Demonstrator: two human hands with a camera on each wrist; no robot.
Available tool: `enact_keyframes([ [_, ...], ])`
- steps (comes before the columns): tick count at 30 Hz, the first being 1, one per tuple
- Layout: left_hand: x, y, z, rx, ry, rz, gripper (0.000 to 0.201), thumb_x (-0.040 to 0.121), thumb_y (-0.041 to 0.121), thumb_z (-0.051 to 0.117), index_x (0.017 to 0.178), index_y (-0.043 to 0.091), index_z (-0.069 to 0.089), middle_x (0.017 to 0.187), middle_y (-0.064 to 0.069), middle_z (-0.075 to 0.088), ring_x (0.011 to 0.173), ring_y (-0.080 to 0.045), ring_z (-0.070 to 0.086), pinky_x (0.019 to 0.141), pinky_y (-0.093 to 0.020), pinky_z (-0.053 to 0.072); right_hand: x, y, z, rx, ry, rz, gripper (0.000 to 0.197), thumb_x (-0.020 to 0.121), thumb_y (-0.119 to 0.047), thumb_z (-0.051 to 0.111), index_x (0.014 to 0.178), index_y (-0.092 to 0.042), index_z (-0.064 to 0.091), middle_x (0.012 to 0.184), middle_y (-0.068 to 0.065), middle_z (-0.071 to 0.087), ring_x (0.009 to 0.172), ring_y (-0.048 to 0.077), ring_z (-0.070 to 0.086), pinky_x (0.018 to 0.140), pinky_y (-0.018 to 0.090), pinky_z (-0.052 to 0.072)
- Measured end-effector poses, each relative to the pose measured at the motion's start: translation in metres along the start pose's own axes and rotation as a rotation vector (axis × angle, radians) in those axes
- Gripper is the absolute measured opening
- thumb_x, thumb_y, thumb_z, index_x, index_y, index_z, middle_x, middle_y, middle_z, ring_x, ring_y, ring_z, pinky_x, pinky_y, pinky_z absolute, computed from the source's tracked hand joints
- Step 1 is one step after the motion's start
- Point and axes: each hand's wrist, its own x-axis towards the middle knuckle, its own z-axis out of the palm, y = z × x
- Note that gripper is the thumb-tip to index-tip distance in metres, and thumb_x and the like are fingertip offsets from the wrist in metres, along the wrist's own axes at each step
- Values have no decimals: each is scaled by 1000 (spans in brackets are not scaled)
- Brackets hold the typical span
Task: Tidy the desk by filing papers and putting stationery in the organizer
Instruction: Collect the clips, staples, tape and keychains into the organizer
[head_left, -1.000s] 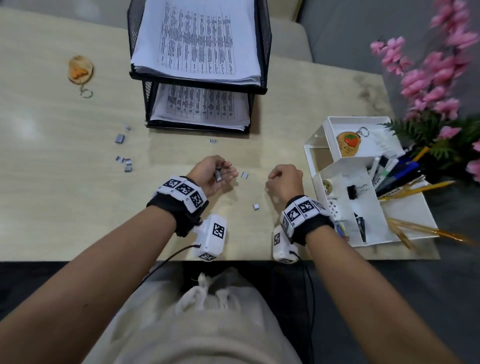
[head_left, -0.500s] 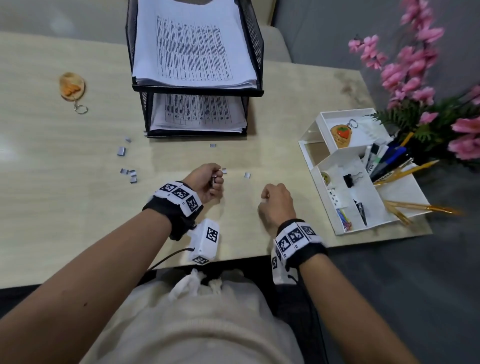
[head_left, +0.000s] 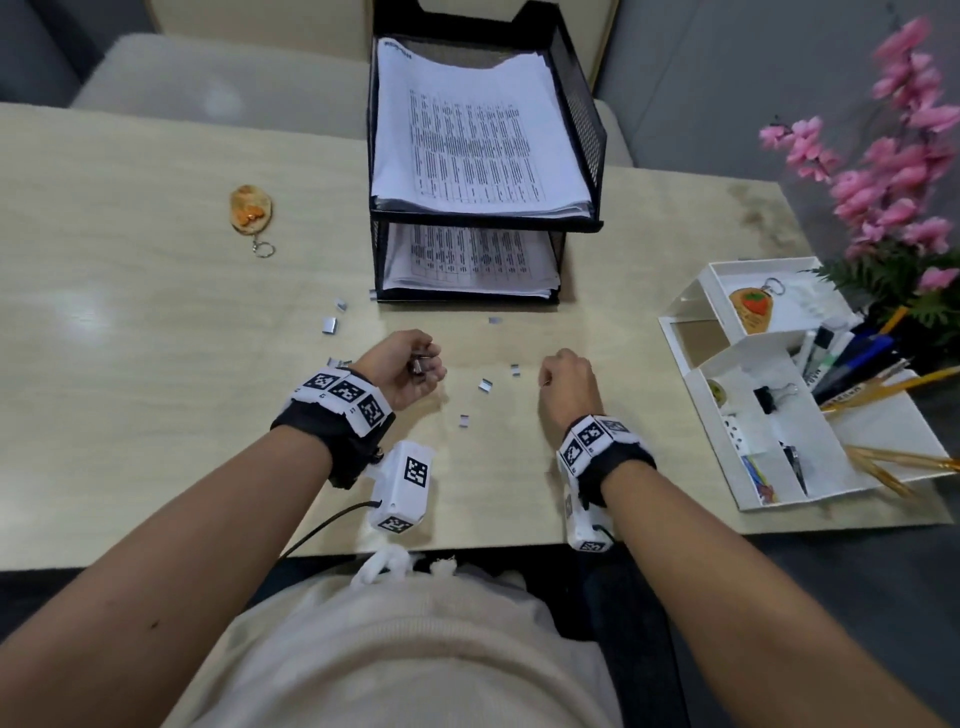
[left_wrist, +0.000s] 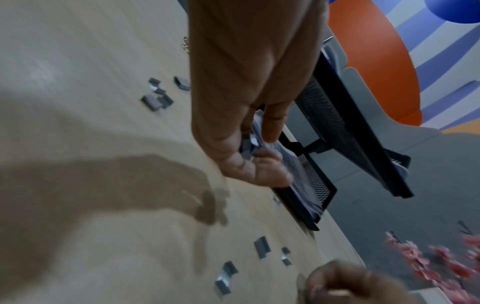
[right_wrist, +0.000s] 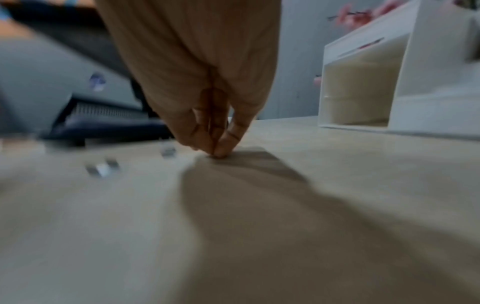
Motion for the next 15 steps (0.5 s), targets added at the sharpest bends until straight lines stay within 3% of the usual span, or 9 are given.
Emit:
enact_keyframes([
  [3,2,-5,-8,-64,5,-23,35,97,19,36,68,6,51,50,-6,55,37,-14,62,39,-14,50,4,-17,-5,184,34,121,28,76,13,39,75,4,66,82,18,61,81,30,59,69,28,46],
  [7,7,-9,-1,-96,-32,-54,41,99,25,32,77,0,55,77,-14,55,54,-23,68,46,-20,54,5,-65,-18,471,-5,56,19,75,12,53,78,5,70,74,6,60,74,15,54,54,2,36],
  [9,10,-8,2,-122,-68,-76,46,100,28,30,78,-2,56,73,-17,60,66,-27,64,47,-24,55,2,-86,-24,517,-85,-51,19,75,11,57,83,2,71,78,5,63,77,13,56,62,5,41],
  [12,14,-2,1,-140,-81,-95,48,101,28,28,74,-1,55,56,-15,63,45,-20,65,43,-22,54,14,-92,-28,447,-193,-118,28,76,10,58,99,-2,70,95,8,65,86,14,57,73,19,47],
  [15,18,7,-9,-101,-39,-112,42,101,24,30,66,9,48,38,-3,54,28,-8,52,31,-14,43,35,-77,-25,252,-167,-93,27,84,3,58,108,-4,67,113,10,64,104,23,60,89,26,48],
])
